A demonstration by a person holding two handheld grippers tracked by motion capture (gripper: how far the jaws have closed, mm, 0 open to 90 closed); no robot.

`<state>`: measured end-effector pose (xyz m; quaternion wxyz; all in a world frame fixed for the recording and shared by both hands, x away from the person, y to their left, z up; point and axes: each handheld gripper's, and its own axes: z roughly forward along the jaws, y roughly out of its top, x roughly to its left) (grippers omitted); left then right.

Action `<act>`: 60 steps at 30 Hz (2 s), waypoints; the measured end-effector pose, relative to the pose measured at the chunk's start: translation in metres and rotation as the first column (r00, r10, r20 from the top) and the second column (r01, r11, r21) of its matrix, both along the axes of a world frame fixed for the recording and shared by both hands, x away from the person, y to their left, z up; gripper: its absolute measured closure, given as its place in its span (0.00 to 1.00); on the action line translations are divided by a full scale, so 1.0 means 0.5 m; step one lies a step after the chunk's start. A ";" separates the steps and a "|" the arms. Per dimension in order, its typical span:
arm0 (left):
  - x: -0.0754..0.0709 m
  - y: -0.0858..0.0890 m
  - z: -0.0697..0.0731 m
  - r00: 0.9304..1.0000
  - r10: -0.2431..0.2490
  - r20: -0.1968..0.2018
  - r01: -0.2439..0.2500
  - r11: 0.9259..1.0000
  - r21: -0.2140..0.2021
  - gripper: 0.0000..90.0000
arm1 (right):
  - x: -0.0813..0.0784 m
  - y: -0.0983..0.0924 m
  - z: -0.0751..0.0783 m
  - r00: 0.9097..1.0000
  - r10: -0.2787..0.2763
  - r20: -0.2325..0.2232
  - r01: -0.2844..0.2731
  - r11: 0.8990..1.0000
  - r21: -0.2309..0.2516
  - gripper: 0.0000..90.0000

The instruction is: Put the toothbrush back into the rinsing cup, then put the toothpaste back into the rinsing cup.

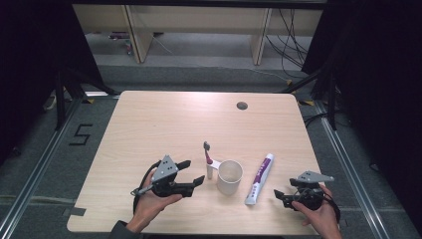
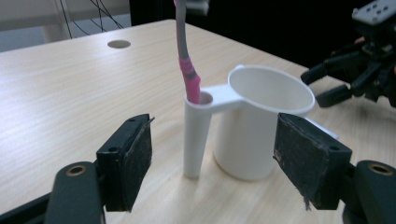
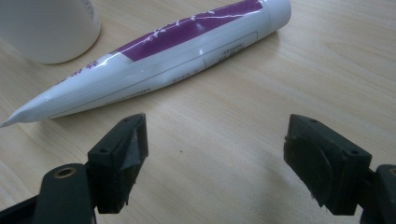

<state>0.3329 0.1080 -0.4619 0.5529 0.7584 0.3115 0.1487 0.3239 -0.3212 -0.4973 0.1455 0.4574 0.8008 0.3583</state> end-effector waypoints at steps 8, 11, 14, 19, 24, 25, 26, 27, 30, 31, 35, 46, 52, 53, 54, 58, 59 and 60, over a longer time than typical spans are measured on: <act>-0.023 0.014 -0.033 0.999 0.010 -0.038 -0.010 1.000 0.020 0.24 | 0.007 -0.010 -0.003 0.999 0.012 0.030 -0.011 1.000 -0.011 0.25; -0.029 0.018 -0.045 0.998 0.009 -0.060 -0.007 1.000 0.027 0.23 | 0.007 -0.010 -0.004 0.999 0.019 0.031 -0.018 1.000 -0.005 0.25; -0.038 0.025 -0.057 0.997 0.015 -0.079 -0.011 0.998 0.061 0.21 | 0.004 -0.009 -0.002 1.000 0.009 0.023 -0.009 1.000 -0.008 0.25; -0.051 0.043 -0.068 0.995 0.029 -0.097 -0.020 0.995 0.095 0.21 | 0.002 -0.011 -0.001 1.000 0.005 0.024 -0.005 1.000 -0.013 0.25; -0.065 0.053 -0.073 0.993 0.044 -0.107 -0.031 0.992 0.122 0.20 | 0.000 -0.010 0.000 1.000 0.004 0.030 -0.003 1.000 -0.014 0.25; -0.069 0.055 -0.075 0.993 0.047 -0.110 -0.034 0.992 0.119 0.20 | -0.002 -0.009 0.002 0.999 0.011 0.030 -0.011 1.000 -0.015 0.26; -0.071 0.060 -0.079 0.992 0.044 -0.116 -0.029 0.991 0.127 0.20 | -0.003 -0.009 0.003 1.000 0.010 0.029 -0.009 1.000 -0.017 0.26; -0.071 0.060 -0.079 0.992 0.044 -0.116 -0.029 0.991 0.127 0.20 | -0.003 -0.009 0.003 1.000 0.010 0.029 -0.009 1.000 -0.017 0.26; -0.075 0.065 -0.081 0.992 0.048 -0.120 -0.031 0.990 0.141 0.20 | -0.005 -0.005 0.004 1.000 -0.005 0.017 0.005 1.000 0.015 0.26; -0.076 0.066 -0.080 0.992 0.053 -0.118 -0.036 0.989 0.144 0.20 | -0.005 -0.005 0.004 1.000 -0.011 0.015 0.011 1.000 0.015 0.26; -0.075 0.072 -0.080 0.990 0.072 -0.123 -0.055 0.990 0.133 0.20 | 0.006 -0.012 0.012 0.998 -0.017 0.053 0.016 1.000 0.024 0.29; -0.072 0.073 -0.082 0.989 0.080 -0.123 -0.062 0.988 0.142 0.20 | 0.065 -0.015 0.051 0.989 0.011 0.151 -0.012 1.000 0.007 0.47; -0.073 0.075 -0.082 0.989 0.078 -0.123 -0.057 0.985 0.164 0.20 | 0.109 0.012 0.059 0.994 0.028 0.110 -0.028 1.000 -0.004 0.70; -0.071 0.075 -0.082 0.989 0.079 -0.122 -0.059 0.986 0.157 0.20 | 0.118 0.015 0.059 0.990 0.051 0.131 -0.049 0.999 -0.021 0.74; -0.071 0.075 -0.082 0.989 0.079 -0.122 -0.059 0.986 0.157 0.20 | 0.118 0.015 0.059 0.990 0.051 0.131 -0.049 0.999 -0.021 0.74; -0.070 0.079 -0.083 0.988 0.092 -0.125 -0.070 0.983 0.172 0.20 | 0.157 0.043 0.058 0.987 0.103 0.124 -0.100 0.994 -0.035 0.90; -0.070 0.079 -0.083 0.988 0.092 -0.125 -0.070 0.983 0.172 0.20 | 0.157 0.043 0.058 0.987 0.103 0.124 -0.100 0.994 -0.035 0.90; -0.070 0.079 -0.083 0.988 0.094 -0.126 -0.071 0.982 0.173 0.20 | 0.167 0.054 0.057 0.987 0.103 0.120 -0.098 0.994 -0.041 0.93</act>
